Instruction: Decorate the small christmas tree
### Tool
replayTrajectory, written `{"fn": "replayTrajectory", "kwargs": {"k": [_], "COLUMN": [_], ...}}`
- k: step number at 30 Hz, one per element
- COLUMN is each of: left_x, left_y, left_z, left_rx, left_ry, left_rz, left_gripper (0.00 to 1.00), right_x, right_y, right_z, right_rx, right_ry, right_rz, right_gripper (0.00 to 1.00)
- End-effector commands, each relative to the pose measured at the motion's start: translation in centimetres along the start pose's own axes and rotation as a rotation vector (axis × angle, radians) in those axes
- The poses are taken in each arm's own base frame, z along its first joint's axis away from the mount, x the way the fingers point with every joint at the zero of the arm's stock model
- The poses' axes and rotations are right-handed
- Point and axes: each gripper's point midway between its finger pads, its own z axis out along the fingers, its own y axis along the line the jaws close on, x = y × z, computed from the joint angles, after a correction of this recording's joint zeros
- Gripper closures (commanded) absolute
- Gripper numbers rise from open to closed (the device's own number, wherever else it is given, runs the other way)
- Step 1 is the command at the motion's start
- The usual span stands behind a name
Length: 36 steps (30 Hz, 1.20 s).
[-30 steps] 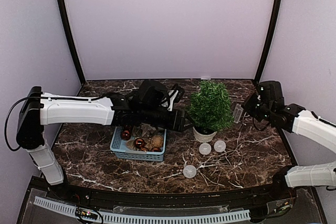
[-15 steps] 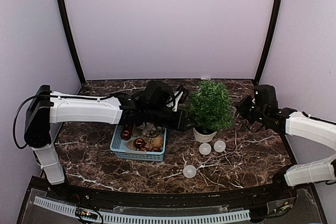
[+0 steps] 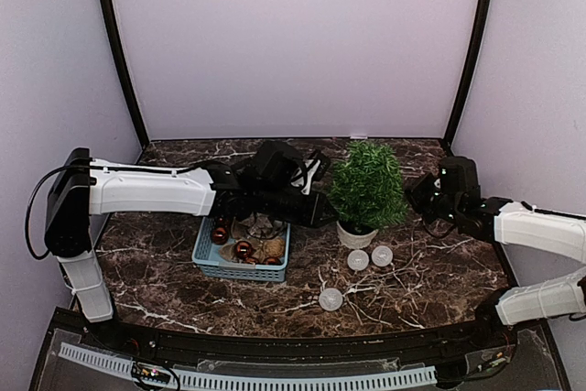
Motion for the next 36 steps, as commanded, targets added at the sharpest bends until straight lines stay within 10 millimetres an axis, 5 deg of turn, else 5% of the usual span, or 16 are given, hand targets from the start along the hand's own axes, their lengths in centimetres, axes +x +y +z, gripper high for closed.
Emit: {"fn": "replayTrajectory", "kwargs": {"k": [1, 11, 26, 36], "left_x": [-0.9, -0.8, -0.8, -0.6], "left_y": [-0.6, -0.7, -0.9, -0.8], "left_z": [-0.2, 0.1, 0.3, 0.4], "left_rx": [0.01, 0.017, 0.027, 0.024], "left_ry": [-0.012, -0.005, 0.002, 0.007], "left_rz": [0.01, 0.007, 0.007, 0.006], "left_gripper": [0.9, 1.0, 1.0, 1.0], "right_x": [0.3, 1.7, 3.8, 2.9], "right_y": [1.5, 1.4, 1.2, 0.9], "right_z": [0.0, 0.8, 1.6, 0.9], "right_rx": [-0.073, -0.102, -0.092, -0.091], "right_ry": [0.001, 0.034, 0.056, -0.075], "right_rz": [0.042, 0.089, 0.103, 0.137], "right_gripper": [1.0, 1.0, 1.0, 1.0]}}
